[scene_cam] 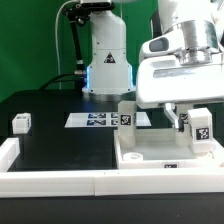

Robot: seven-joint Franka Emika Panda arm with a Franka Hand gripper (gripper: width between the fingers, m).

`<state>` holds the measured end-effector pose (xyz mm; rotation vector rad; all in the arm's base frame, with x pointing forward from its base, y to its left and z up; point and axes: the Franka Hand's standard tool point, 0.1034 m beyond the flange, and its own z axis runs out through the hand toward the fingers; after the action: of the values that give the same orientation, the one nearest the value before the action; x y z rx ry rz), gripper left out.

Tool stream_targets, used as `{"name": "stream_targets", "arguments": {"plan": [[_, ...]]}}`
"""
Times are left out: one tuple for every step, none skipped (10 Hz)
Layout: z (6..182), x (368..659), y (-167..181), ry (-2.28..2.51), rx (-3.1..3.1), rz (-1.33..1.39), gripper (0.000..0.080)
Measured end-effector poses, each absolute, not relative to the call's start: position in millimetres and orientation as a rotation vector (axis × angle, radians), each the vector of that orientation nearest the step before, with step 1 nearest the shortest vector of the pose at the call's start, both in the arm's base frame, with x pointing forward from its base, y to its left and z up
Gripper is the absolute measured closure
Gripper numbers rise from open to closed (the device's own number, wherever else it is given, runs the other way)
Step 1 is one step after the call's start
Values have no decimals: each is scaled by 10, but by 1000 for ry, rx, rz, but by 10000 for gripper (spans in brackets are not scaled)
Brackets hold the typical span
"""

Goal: Assemble square table

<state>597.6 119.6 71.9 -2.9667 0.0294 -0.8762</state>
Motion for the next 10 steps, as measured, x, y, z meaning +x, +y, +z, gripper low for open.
{"name": "stream_targets", "arguments": {"plan": [[717, 5975, 1195, 29, -2967, -876, 155], [715, 5974, 1195, 29, -2967, -875, 151], [714, 5974, 1194, 29, -2967, -875, 151], [717, 5974, 1189, 29, -2969, -871, 151], [761, 5984, 1171, 30, -2970, -859, 150], [836, 6007, 1154, 33, -2967, -861, 150], [906, 6034, 1129, 37, -2963, -868, 150], [969, 6049, 1113, 43, -2961, -853, 150], [1004, 6055, 1113, 45, -2961, -835, 150], [985, 6047, 1114, 45, -2963, -829, 150]]}}
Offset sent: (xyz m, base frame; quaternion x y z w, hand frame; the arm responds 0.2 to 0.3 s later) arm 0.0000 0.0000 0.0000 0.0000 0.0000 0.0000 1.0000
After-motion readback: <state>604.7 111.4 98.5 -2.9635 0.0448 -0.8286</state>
